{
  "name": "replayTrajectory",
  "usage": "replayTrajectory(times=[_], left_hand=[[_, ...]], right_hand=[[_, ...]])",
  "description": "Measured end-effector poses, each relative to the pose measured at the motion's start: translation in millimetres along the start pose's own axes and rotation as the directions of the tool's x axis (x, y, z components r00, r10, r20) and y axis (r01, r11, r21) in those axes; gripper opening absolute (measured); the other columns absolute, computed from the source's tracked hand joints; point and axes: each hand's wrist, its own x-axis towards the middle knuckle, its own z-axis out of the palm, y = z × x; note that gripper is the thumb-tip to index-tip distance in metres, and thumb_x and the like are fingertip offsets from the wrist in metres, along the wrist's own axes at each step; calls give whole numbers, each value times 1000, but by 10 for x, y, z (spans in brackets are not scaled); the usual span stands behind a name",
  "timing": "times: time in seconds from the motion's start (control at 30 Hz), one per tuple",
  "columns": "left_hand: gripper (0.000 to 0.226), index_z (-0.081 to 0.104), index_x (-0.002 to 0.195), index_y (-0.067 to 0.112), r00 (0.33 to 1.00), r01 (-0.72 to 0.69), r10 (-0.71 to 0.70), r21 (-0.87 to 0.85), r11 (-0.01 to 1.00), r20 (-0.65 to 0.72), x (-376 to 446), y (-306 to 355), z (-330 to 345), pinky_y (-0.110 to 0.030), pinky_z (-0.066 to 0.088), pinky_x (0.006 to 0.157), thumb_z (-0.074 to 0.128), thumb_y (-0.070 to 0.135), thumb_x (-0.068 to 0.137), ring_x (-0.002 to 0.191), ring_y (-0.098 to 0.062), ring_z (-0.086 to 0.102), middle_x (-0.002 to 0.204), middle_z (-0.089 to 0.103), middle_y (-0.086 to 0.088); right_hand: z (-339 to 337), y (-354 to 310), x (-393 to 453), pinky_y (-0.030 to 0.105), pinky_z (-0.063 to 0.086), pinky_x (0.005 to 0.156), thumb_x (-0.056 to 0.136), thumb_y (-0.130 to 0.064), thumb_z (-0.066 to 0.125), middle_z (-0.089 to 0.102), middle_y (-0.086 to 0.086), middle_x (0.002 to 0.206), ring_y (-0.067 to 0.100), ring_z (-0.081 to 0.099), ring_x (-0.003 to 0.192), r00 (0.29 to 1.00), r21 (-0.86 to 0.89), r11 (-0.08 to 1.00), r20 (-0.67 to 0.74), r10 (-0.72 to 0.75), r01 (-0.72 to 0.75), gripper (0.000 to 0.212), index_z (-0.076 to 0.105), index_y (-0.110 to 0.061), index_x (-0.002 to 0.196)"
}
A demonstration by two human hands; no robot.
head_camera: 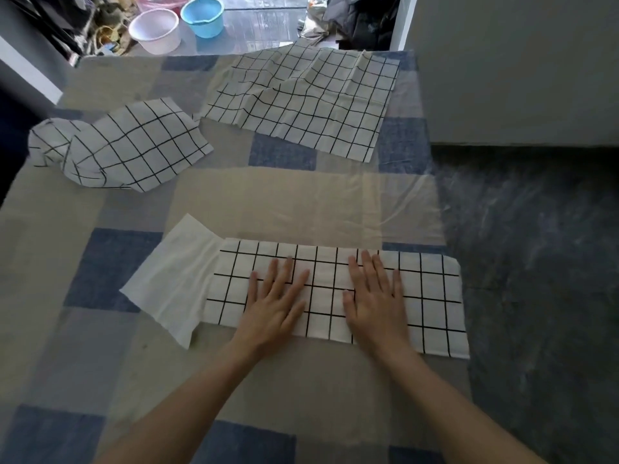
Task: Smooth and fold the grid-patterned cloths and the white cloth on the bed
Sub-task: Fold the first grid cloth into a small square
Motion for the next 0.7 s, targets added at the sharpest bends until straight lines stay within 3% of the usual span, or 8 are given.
replayTrajectory(times=[0.07,0.2,0.23,0.3,0.33,0.47,0.57,0.7], left_hand=[[56,6,154,35,997,-9,2,-85,996,-77,-23,264,-13,-50,-2,117,13,51,101,149,-19,-8,163,-7,3],[57,10,155,21,977,-192,164,-217,957,-139,140,1114,-3,-48,-4,119,19,38,102,150,-22,-7,163,-5,-3],[58,8,156,18,983,-157,131,-209,965,-132,206,1329,17,-47,-4,119,18,36,101,149,-22,-8,163,-7,-4],[58,10,155,14,990,54,-81,-210,976,-119,299,1563,61,-45,1,118,9,36,101,149,-21,-5,163,-5,-4],[59,13,155,12,980,115,-149,-230,966,-134,308,1552,67,-44,4,118,3,37,102,150,-22,-2,163,-1,-5],[56,13,155,23,976,-203,176,-239,950,-131,188,992,203,-51,0,119,22,36,101,150,-22,-3,163,-2,-4],[54,12,155,26,982,-165,149,-147,975,-119,159,755,271,-54,5,118,17,38,103,150,-21,1,163,0,-3],[54,14,155,24,995,-61,53,-104,993,-86,80,435,209,-51,6,117,10,40,104,150,-21,5,163,5,-4]], right_hand=[[23,-3,8,48,2,119,95,-42,35,1,-3,162,13,-6,149,1000,3,1000,8,-4,4,66,9,-26,154],[98,93,1,52,8,118,96,-43,28,-2,5,162,21,-4,149,999,-126,991,24,-46,49,68,4,-19,155],[114,104,-18,52,9,118,98,-42,24,-4,7,162,23,-4,149,998,-166,984,26,-65,68,66,3,-17,154],[127,106,-50,52,8,119,100,-41,16,-7,9,162,25,-4,149,997,-202,976,18,-75,77,62,1,-16,154],[122,100,-41,51,10,118,100,-41,18,-5,9,162,25,-2,149,998,-184,981,1,-67,66,62,3,-16,154],[79,73,8,52,13,116,93,-45,30,7,7,162,23,7,149,998,-127,990,0,-59,58,69,11,-19,154],[72,60,10,49,2,118,94,-48,30,1,3,163,19,-4,149,998,-115,992,33,-44,48,70,7,-22,155],[25,13,17,47,2,119,95,-44,28,6,-3,162,13,-1,149,1000,-33,999,11,7,-7,64,11,-27,154]])
